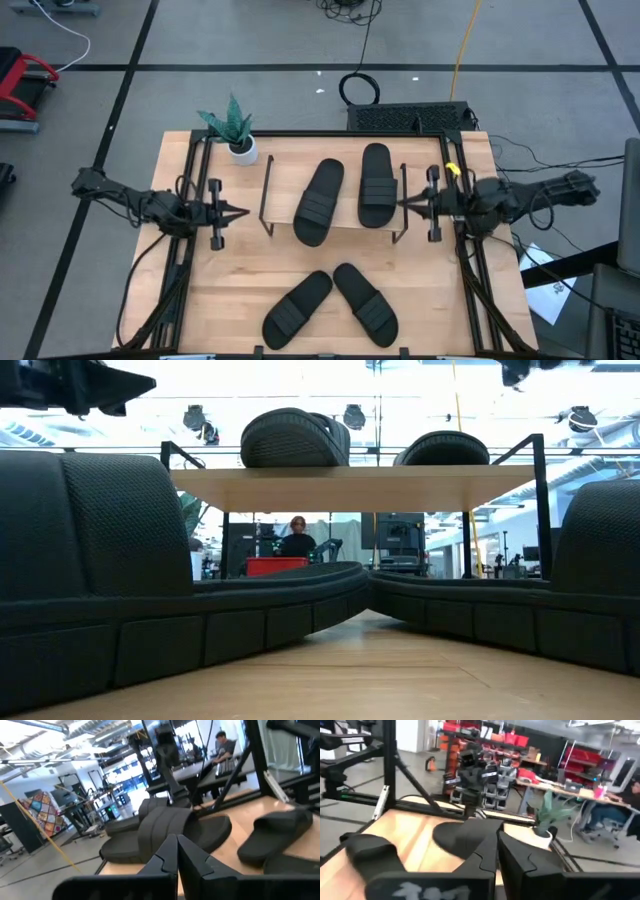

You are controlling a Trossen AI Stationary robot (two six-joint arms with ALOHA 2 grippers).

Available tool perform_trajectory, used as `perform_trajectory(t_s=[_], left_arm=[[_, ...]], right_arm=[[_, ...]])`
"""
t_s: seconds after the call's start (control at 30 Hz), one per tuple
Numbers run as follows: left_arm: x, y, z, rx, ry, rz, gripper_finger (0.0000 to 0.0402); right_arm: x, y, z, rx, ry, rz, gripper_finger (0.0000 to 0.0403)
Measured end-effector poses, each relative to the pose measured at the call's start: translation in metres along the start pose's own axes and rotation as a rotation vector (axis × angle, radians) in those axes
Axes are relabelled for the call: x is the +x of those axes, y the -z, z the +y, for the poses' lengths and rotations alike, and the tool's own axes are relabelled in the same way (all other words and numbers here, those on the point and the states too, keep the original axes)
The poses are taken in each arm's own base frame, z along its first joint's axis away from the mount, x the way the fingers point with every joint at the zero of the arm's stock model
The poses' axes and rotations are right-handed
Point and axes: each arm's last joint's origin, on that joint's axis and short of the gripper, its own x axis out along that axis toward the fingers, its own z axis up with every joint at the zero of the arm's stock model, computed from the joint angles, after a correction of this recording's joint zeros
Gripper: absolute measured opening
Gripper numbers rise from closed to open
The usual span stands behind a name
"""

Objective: Pick and place slides into the shelf
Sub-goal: Put the top left black slide on the shelf

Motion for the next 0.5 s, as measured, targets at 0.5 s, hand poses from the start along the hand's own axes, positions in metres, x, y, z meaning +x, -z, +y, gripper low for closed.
perform_trajectory(t_s=[0.5], left_arm=[[0.000,0.002,-0.001,-0.056,-0.008,0.009,0.0002]], right_arm=[[0.087,-0.026,-0.114,0.355,-0.202,0.203,0.0000]])
